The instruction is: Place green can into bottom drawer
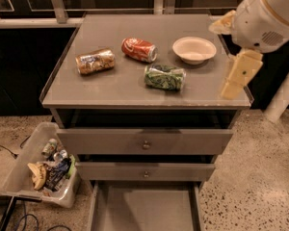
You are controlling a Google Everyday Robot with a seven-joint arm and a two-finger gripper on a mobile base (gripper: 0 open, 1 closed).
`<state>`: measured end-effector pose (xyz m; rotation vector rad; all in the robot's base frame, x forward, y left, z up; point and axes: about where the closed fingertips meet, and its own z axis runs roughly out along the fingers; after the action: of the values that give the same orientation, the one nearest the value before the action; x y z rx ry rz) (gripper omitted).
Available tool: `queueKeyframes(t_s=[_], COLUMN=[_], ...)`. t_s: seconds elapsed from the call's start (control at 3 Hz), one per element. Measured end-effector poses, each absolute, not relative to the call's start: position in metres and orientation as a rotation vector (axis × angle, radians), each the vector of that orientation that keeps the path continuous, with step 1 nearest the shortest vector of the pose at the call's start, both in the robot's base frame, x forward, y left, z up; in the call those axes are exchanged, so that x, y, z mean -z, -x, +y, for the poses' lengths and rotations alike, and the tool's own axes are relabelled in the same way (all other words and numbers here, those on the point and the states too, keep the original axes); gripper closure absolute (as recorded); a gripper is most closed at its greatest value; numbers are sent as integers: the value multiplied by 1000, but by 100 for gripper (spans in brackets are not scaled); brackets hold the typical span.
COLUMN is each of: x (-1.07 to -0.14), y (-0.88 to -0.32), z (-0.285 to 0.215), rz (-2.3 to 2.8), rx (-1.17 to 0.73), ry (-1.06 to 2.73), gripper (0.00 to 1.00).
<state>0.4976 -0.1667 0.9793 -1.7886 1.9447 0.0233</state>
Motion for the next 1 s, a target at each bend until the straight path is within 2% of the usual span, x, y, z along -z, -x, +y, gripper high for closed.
queueKeyframes(t_s=[0.33,1.0], x=[-975,-952], y=[-533,-551], z=[-143,-136], rz=[1772,1769], rx=[-194,-220], ry=[1727,1705], gripper=[0,0])
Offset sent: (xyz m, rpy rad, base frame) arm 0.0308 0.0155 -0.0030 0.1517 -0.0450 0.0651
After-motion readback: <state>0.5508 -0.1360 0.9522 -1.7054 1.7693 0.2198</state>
